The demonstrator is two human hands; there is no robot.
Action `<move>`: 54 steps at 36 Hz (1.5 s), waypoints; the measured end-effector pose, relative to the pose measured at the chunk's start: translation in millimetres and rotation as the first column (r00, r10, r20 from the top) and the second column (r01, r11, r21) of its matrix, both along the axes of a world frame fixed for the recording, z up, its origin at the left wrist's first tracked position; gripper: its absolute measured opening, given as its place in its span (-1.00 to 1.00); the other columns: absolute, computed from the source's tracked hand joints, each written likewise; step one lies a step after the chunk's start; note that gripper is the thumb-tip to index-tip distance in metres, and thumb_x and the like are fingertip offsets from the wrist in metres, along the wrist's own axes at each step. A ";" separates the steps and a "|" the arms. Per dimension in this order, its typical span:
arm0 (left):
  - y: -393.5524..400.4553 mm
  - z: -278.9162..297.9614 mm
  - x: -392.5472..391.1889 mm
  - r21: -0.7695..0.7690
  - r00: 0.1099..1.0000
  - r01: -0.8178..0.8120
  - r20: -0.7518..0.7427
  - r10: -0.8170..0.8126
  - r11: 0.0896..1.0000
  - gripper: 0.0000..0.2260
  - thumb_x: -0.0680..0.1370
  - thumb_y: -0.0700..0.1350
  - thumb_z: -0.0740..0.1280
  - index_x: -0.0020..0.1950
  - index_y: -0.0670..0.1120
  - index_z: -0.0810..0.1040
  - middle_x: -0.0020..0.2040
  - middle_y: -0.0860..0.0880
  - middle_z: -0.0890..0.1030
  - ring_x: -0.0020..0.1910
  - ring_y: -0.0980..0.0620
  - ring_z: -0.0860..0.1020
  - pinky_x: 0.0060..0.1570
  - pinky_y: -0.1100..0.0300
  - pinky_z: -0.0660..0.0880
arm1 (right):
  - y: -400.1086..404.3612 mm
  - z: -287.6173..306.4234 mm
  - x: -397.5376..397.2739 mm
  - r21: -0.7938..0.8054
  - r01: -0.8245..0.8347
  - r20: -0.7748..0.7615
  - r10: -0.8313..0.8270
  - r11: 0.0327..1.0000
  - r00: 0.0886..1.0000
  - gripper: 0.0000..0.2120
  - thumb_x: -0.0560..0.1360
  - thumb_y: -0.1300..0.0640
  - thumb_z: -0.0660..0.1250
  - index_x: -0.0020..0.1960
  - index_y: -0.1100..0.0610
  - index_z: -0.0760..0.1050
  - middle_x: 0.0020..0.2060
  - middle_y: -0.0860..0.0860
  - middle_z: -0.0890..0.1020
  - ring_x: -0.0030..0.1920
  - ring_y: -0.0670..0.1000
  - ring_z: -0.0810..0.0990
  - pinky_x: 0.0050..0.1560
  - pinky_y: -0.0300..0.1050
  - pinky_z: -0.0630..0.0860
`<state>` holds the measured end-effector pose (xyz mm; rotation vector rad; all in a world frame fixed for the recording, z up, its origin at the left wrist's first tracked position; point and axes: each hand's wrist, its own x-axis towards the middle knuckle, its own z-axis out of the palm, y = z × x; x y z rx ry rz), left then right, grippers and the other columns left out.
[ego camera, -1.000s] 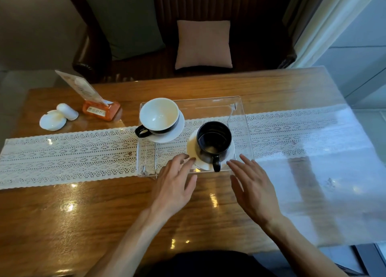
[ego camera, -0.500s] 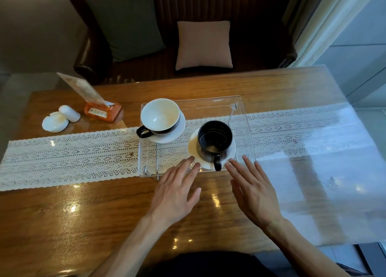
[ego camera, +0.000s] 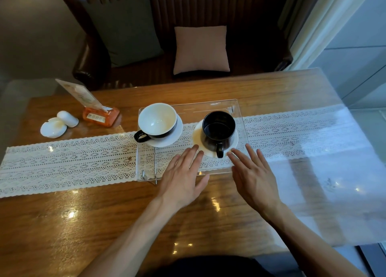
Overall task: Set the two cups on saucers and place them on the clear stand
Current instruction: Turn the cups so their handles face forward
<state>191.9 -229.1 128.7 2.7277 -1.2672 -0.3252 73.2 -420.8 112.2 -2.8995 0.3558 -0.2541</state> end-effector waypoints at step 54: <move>-41.0 -9.5 14.3 0.000 0.997 -0.069 0.031 0.069 0.998 -0.42 0.62 0.22 -0.03 0.59 0.01 0.01 0.62 -0.03 -0.02 0.58 -0.07 0.04 0.52 -0.11 0.02 | -26.2 -8.9 27.2 -0.049 -0.005 -0.025 0.004 0.999 1.000 -0.52 0.62 -0.03 0.12 0.50 0.09 0.30 0.48 0.04 0.42 0.56 0.21 0.18 0.49 0.29 0.20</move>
